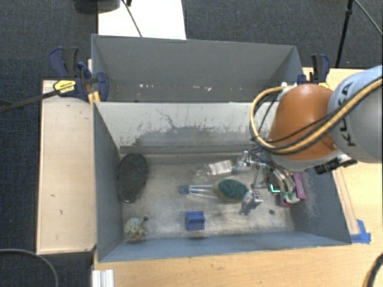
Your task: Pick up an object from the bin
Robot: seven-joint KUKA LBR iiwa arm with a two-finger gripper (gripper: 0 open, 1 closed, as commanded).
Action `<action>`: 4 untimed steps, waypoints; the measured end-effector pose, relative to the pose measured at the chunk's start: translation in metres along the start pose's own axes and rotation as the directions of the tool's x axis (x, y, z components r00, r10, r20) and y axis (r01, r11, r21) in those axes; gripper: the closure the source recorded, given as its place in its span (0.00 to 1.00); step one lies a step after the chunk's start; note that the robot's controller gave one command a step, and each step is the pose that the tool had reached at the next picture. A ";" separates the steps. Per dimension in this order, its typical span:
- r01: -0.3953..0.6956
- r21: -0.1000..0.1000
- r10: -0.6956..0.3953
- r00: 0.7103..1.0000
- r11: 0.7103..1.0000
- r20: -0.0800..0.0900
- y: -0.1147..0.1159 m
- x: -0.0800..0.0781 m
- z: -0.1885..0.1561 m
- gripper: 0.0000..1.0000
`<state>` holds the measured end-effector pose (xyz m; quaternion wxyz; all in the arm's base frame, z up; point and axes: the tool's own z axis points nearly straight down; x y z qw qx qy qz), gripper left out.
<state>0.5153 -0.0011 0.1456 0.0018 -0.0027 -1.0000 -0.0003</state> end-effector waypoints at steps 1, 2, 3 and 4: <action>0.189 0.006 -0.190 0.982 0.982 0.026 0.012 -0.041 0.045 0.00; 0.190 0.003 -0.190 0.982 0.982 0.017 0.013 -0.039 0.051 1.00; 0.373 0.003 -0.373 0.928 0.928 0.009 0.019 -0.033 0.003 1.00; 0.361 0.006 -0.361 0.933 0.933 0.014 0.010 -0.045 -0.079 1.00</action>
Offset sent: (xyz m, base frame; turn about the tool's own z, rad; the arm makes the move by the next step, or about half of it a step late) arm 0.0453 0.0169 -0.0727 -0.2196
